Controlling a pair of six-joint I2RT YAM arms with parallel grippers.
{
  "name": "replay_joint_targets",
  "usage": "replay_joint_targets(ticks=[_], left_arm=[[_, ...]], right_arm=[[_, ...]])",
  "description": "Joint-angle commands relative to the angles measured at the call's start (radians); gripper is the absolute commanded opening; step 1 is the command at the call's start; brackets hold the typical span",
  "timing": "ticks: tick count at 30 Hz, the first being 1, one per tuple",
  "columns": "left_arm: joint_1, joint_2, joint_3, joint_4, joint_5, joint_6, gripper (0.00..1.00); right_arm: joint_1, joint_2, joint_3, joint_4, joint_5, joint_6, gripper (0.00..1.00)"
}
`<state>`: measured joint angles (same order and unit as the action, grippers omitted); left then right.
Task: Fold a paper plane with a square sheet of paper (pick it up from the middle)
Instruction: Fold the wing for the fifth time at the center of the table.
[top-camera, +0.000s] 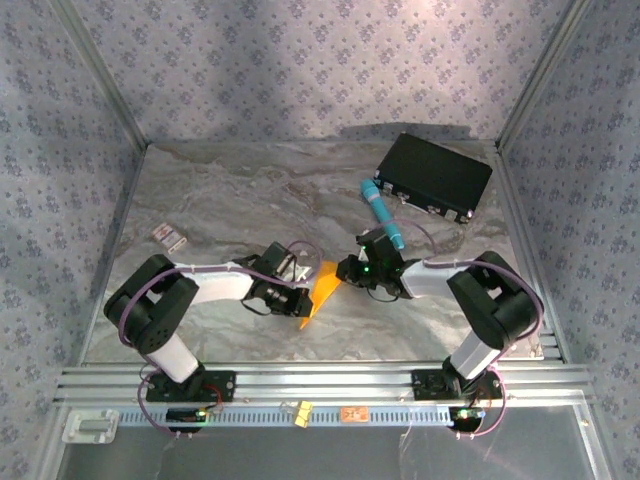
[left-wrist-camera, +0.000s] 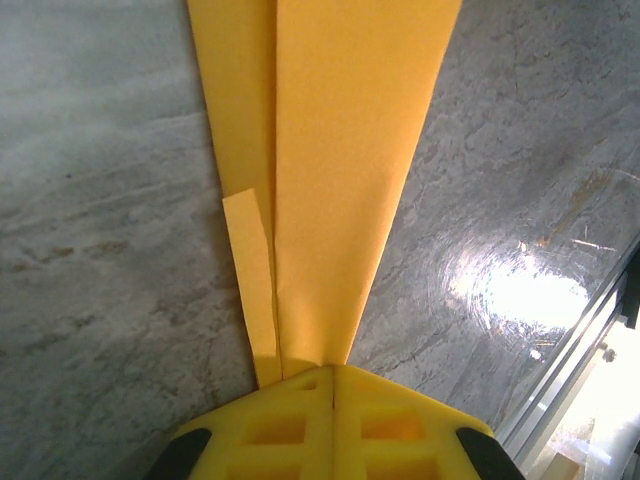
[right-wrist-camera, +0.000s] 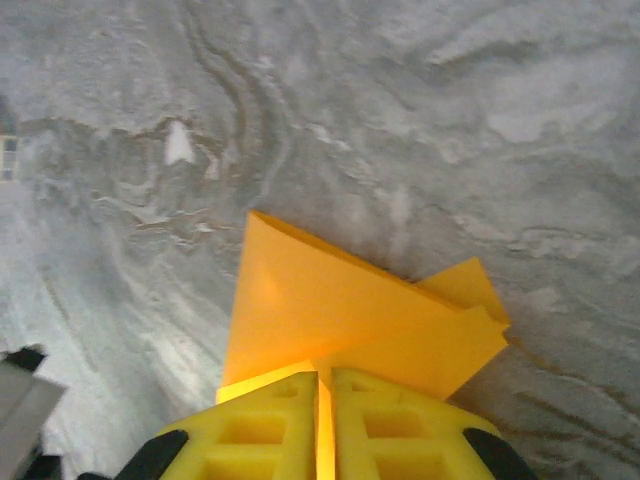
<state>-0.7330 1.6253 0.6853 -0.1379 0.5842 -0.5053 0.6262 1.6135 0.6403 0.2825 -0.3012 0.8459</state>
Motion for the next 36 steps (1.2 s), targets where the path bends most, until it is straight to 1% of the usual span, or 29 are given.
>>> replay_joint_targets(ticks=[1,6,10,14,16,20,36], left_arm=[[0.0,0.041,-0.029,-0.042,-0.064,0.022,0.0],[0.001,0.038,-0.028,-0.037,-0.061,0.016,0.0],[0.006,0.034,-0.03,-0.032,-0.059,0.01,0.0],[0.012,0.036,-0.031,-0.023,-0.055,0.004,0.0],[0.014,0.036,-0.034,-0.022,-0.053,0.004,0.0],[0.017,0.038,-0.04,-0.016,-0.049,0.004,0.0],[0.025,0.067,-0.053,0.005,-0.025,0.013,0.0]], right_arm=[[0.04,-0.036,0.029,-0.028,-0.018,-0.025,0.13],[0.121,-0.026,-0.005,0.003,0.002,0.008,0.13],[0.175,0.01,-0.011,0.03,-0.002,0.023,0.12],[0.189,0.05,-0.008,0.04,-0.01,0.034,0.11],[0.183,0.061,-0.012,0.014,0.013,0.036,0.1],[0.133,0.08,-0.056,0.08,0.024,0.07,0.1],[-0.055,0.101,-0.022,0.106,-0.007,0.044,0.1]])
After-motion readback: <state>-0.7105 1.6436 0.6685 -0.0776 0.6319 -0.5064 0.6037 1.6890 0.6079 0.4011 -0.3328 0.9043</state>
